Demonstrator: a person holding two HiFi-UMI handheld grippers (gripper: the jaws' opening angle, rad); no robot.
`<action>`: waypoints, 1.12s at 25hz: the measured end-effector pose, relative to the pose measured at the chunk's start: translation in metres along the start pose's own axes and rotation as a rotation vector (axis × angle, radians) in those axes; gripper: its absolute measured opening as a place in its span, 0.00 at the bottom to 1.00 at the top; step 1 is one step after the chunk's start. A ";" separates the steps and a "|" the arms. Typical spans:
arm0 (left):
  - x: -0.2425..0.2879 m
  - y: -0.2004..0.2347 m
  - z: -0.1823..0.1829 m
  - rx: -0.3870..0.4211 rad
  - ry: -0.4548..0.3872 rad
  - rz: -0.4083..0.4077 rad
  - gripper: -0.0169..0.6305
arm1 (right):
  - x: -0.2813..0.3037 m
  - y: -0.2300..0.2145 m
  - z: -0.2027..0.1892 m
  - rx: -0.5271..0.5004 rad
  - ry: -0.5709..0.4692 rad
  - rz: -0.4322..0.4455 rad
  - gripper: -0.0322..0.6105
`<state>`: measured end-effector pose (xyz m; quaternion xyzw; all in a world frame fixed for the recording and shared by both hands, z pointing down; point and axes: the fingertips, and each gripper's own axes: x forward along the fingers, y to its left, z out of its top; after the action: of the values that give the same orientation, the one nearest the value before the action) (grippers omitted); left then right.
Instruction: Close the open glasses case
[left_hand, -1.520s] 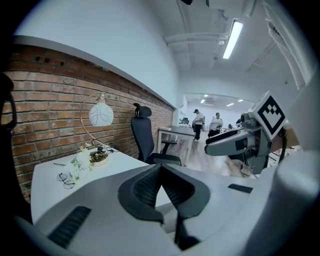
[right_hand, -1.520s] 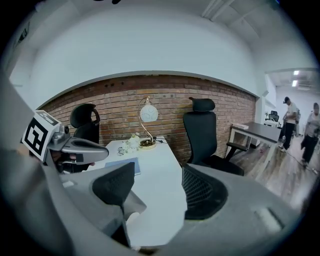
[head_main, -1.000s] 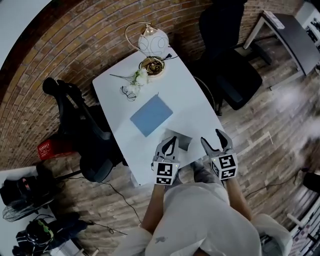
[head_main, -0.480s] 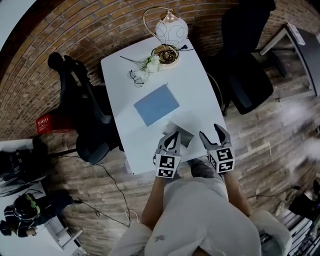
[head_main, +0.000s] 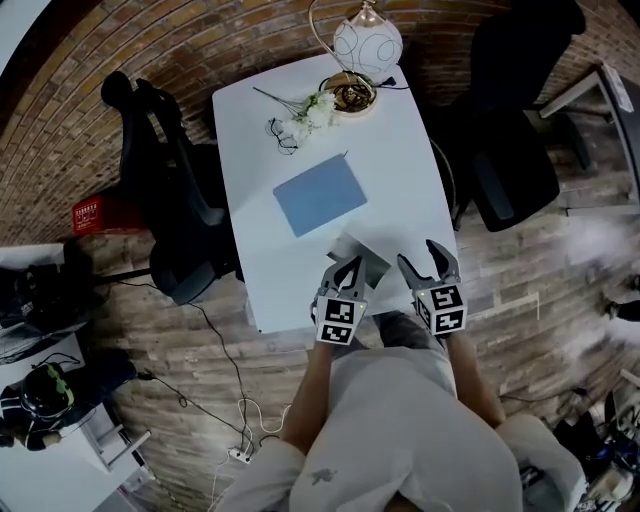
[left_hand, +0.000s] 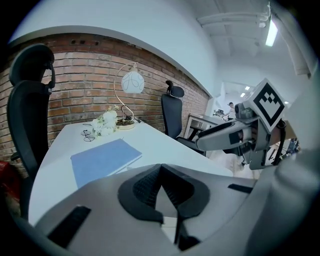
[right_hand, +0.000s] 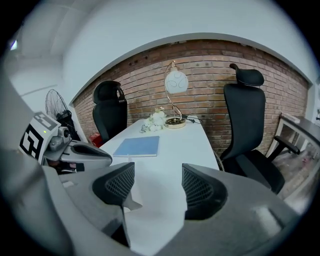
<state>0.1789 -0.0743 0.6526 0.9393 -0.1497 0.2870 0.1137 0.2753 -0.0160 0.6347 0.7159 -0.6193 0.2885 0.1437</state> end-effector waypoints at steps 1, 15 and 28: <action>0.002 0.000 -0.003 -0.005 0.007 0.002 0.03 | 0.002 0.000 -0.002 -0.004 0.007 0.005 0.51; 0.029 0.002 -0.028 -0.043 0.068 0.022 0.03 | 0.040 0.007 -0.022 -0.060 0.078 0.083 0.51; 0.042 0.001 -0.036 -0.054 0.091 0.006 0.03 | 0.067 0.014 -0.031 -0.061 0.117 0.111 0.51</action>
<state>0.1935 -0.0732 0.7054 0.9214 -0.1546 0.3258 0.1447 0.2586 -0.0552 0.6971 0.6577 -0.6571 0.3185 0.1851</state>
